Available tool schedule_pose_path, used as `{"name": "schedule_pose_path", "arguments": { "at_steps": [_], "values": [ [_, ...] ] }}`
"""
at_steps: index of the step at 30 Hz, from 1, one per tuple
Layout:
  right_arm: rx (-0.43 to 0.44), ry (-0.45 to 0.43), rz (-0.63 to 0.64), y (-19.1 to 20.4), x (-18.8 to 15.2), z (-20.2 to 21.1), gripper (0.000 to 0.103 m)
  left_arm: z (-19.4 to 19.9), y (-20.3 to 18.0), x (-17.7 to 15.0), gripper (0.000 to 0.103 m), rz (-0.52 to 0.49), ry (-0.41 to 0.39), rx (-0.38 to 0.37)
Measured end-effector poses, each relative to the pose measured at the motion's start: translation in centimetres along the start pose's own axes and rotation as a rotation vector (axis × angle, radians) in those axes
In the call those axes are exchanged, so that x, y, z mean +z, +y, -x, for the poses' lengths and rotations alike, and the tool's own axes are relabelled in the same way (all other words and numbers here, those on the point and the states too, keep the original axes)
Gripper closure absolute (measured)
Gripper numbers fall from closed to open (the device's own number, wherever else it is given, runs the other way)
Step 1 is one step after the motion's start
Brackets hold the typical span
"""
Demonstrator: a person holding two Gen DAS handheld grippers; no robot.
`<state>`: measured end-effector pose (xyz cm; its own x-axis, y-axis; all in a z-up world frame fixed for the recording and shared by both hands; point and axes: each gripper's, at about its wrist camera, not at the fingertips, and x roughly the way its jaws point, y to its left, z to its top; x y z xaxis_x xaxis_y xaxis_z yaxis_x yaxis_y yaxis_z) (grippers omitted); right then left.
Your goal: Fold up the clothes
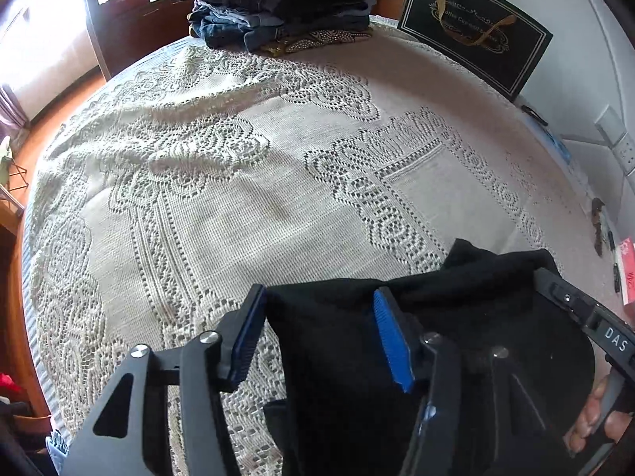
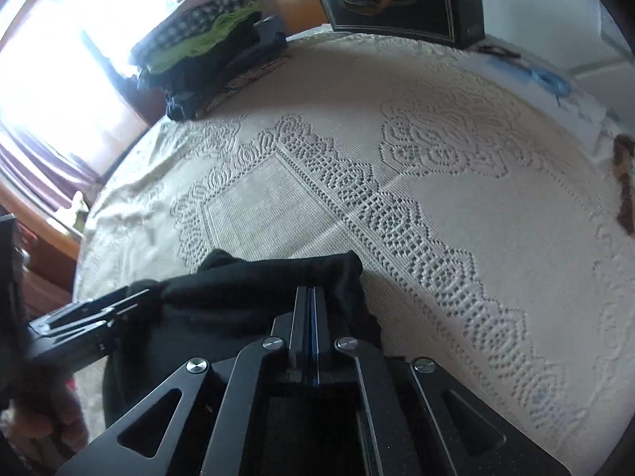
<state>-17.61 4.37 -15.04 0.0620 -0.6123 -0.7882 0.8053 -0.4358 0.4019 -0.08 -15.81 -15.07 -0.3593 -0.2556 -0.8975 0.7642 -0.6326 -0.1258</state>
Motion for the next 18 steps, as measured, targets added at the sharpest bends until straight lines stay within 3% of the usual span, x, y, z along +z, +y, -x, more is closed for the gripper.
{"name": "schedule_pose_path", "arguments": {
  "at_steps": [3, 8, 9, 12, 14, 18],
  "values": [
    [-0.075, -0.025, 0.06, 1.3, -0.5, 1.1, 0.103, 0.9, 1.0, -0.3, 0.044, 0.041, 0.016, -0.044],
    [0.014, -0.183, 0.09, 3.6, -3.9, 8.1, 0.1, 5.3, 0.3, -3.8, 0.038, 0.031, -0.028, -0.133],
    [0.026, -0.179, 0.094, 3.8, -4.8, 8.7, 0.1, 5.3, -0.4, -4.4, 0.038, 0.012, -0.023, -0.136],
    [0.027, -0.107, 0.113, 4.2, -7.0, 8.3, 0.1, 4.2, -2.4, -5.5, 0.054, -0.056, 0.023, -0.094],
    [-0.02, -0.017, 0.117, 4.1, -8.2, 6.2, 0.102, 3.9, -2.8, -5.7, 0.053, -0.07, 0.035, -0.07],
    [-0.016, 0.037, 0.056, 2.6, -8.6, 4.9, 0.103, 4.5, -2.9, -5.6, 0.052, -0.057, 0.044, -0.062]
  ]
}}
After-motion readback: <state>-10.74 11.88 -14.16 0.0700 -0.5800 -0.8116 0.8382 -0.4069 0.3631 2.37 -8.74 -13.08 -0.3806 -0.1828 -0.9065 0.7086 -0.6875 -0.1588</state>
